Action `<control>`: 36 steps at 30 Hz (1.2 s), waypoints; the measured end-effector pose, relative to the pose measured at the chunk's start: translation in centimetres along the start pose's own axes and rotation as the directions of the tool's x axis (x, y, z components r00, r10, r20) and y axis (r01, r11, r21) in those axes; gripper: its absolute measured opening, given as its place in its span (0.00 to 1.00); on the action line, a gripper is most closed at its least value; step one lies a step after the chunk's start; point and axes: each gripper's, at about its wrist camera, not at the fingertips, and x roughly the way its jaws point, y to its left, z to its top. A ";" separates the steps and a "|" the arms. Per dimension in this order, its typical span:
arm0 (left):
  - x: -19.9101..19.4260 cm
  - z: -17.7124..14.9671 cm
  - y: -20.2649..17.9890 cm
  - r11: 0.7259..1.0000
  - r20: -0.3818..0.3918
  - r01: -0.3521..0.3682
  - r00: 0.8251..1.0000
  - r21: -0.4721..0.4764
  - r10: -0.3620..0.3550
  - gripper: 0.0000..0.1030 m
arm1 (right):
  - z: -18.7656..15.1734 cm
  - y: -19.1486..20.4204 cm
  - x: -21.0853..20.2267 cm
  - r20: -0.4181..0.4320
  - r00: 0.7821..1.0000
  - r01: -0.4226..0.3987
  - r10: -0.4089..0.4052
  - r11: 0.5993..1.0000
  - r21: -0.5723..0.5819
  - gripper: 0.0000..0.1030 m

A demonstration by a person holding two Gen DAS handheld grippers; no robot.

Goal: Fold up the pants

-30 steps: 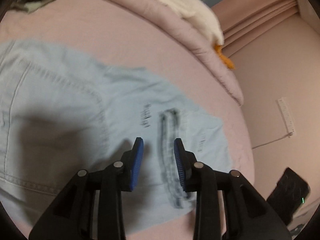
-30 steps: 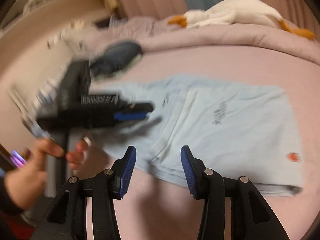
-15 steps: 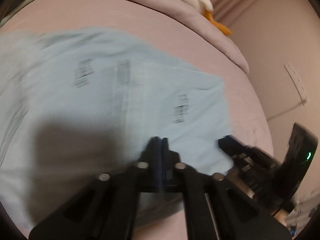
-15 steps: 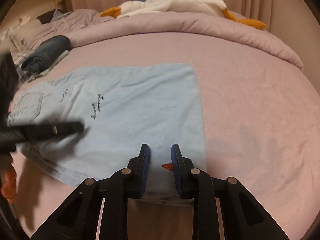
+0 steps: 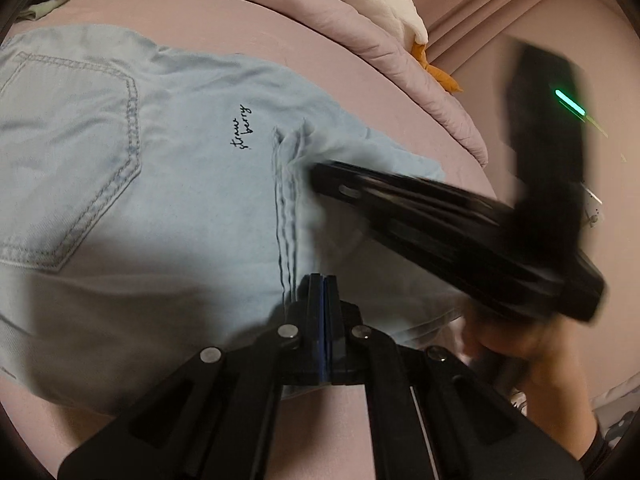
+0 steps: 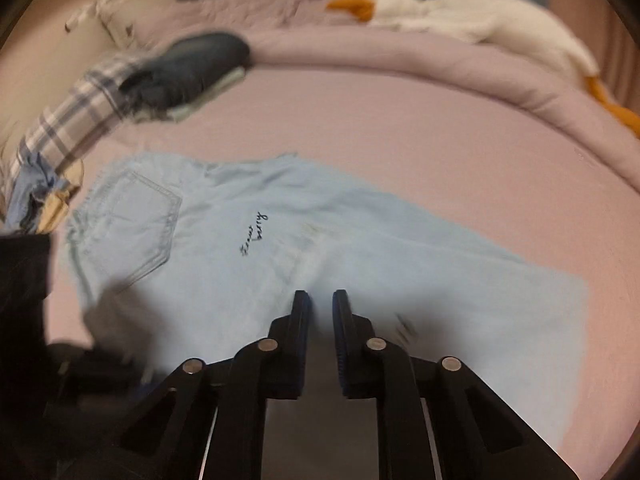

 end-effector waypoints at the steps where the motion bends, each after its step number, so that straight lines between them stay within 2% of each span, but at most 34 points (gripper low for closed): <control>1: -0.3 -0.1 0.1 1.000 0.001 0.001 1.000 0.003 -0.001 0.03 | 0.4 0.7 0.7 -0.015 1.000 0.012 -0.012 1.000 -0.007 0.11; 2: -0.4 -0.1 0.2 1.000 0.002 0.004 1.000 0.003 -0.004 0.04 | 1.1 1.0 1.3 -0.012 1.000 0.024 -0.024 1.000 -0.009 0.07; 4: -0.9 -0.5 0.7 1.000 -0.001 0.009 1.000 0.001 -0.009 0.04 | 1.9 1.2 1.4 -0.026 0.999 0.020 -0.020 1.000 0.003 0.07; 6: -1.0 -0.6 0.5 1.000 -0.001 0.003 1.000 0.011 -0.003 0.04 | 1.8 0.5 1.3 -0.022 1.000 -0.020 0.021 1.000 0.023 0.06; 8: -1.0 -0.7 0.3 1.000 0.003 -0.005 1.000 0.023 0.005 0.04 | 1.3 -1.2 -0.2 0.024 0.998 -0.068 0.065 0.990 0.126 0.06; 10: -0.9 -0.6 0.3 1.000 -0.003 -0.008 1.000 0.020 0.008 0.04 | 0.1 -2.1 -2.3 0.085 0.994 -0.086 0.072 0.981 0.174 0.06; 13: -0.9 -0.5 0.2 0.999 -0.011 -0.016 1.000 0.031 0.016 0.04 | -2.8 -2.8 -5.7 0.113 0.993 0.022 -0.041 0.986 0.164 0.06; 14: -0.8 -0.5 0.2 0.999 -0.011 -0.017 1.000 0.033 0.017 0.04 | -4.1 -3.2 -6.9 0.109 0.989 0.081 -0.099 0.983 0.163 0.06; 16: -0.7 -0.5 0.2 0.999 -0.013 -0.018 1.000 0.032 0.018 0.04 | -6.2 -4.1 -8.2 0.098 0.982 0.144 -0.162 0.975 0.169 0.06; 18: -0.7 -0.5 0.4 1.000 -0.025 -0.008 1.000 0.023 0.008 0.04 | -9.4 -5.0 -8.0 0.019 0.979 0.198 -0.205 0.963 0.183 0.07; 19: -0.6 -0.2 0.3 1.000 -0.028 -0.005 1.000 0.014 0.005 0.04 | -9.8 -5.1 -7.7 0.004 0.977 0.208 -0.212 0.962 0.178 0.07; 21: -1.5 -0.4 0.8 1.000 -0.028 -0.008 1.000 -0.011 0.008 0.04 | -11.5 -4.7 -8.8 0.069 0.973 0.204 -0.220 0.961 0.187 0.08; 23: -3.4 -1.0 1.7 0.999 -0.020 -0.034 0.999 -0.031 0.034 0.20 | -11.6 -4.0 -9.9 0.071 0.972 0.202 -0.223 0.953 0.224 0.09; 24: -4.8 -1.5 2.4 0.999 0.000 -0.020 1.000 -0.045 0.020 0.23 | -11.8 -4.1 -10.4 0.074 0.975 0.185 -0.208 0.953 0.241 0.13; 27: -9.1 -3.3 4.5 0.997 0.076 -0.015 0.997 -0.076 0.020 0.31 | -12.9 -2.9 -11.7 0.113 0.978 0.137 -0.174 0.951 0.276 0.15; 28: -11.0 -4.1 5.9 0.993 0.104 -0.013 0.994 -0.116 0.025 0.39 | -13.1 -2.3 -12.0 0.128 0.977 0.129 -0.170 0.952 0.276 0.15; 29: -12.0 -4.5 6.8 0.988 0.126 -0.026 0.991 -0.152 0.045 0.57 | -13.2 -1.8 -12.3 0.145 0.977 0.110 -0.155 0.954 0.279 0.15; 31: -14.8 -5.7 9.7 0.963 0.195 -0.040 0.976 -0.267 0.095 0.72 | -13.7 -1.1 -12.5 0.181 0.976 0.063 -0.119 0.956 0.288 0.18; 33: -16.3 -6.5 12.2 0.929 0.232 -0.008 0.968 -0.370 0.101 0.73 | -13.6 -0.2 -12.4 0.200 0.975 0.036 -0.096 0.957 0.286 0.31; 34: -16.8 -6.7 13.6 0.907 0.241 0.002 0.964 -0.421 0.110 0.72 | -13.5 0.4 -12.3 0.212 0.973 0.023 -0.085 0.960 0.280 0.32; 36: -17.4 -6.9 15.3 0.870 0.272 0.066 0.959 -0.488 0.080 0.72 | -13.0 1.2 -12.0 0.218 0.974 -0.003 -0.057 0.965 0.264 0.32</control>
